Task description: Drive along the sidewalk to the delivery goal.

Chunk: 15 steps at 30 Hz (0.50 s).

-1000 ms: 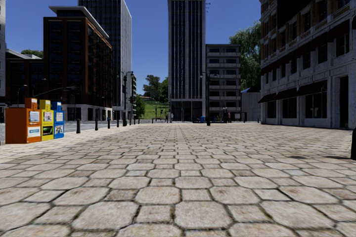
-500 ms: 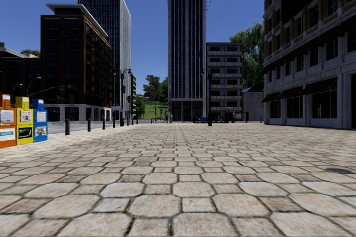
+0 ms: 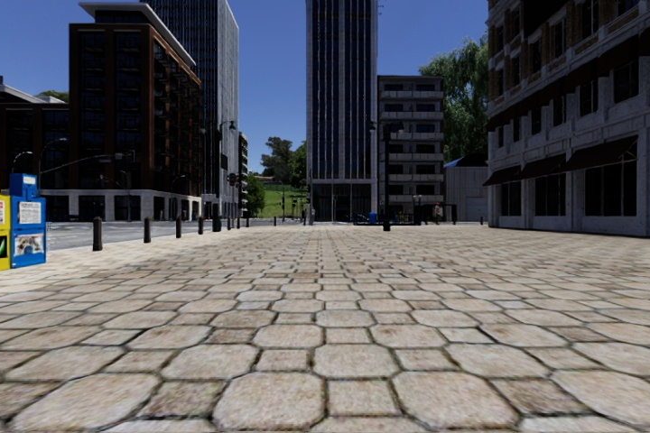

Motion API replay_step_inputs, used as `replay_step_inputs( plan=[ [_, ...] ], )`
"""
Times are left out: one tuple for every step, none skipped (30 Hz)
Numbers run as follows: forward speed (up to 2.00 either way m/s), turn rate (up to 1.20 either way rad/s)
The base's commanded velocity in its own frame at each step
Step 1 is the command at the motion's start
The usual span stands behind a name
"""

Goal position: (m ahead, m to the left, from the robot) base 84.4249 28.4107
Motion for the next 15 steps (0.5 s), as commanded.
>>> replay_step_inputs(
  plan=[
    [2.00,0.00],
    [2.00,0.00],
    [2.00,0.00],
    [2.00,0.00],
    [2.00,0.00],
    [2.00,0.00],
    [2.00,0.00],
    [2.00,0.00],
    [2.00,0.00],
    [2.00,0.00],
    [2.00,0.00],
    [2.00,0.00],
    [2.00,0.00],
    [2.00,0.00],
    [2.00,0.00]
  ],
)
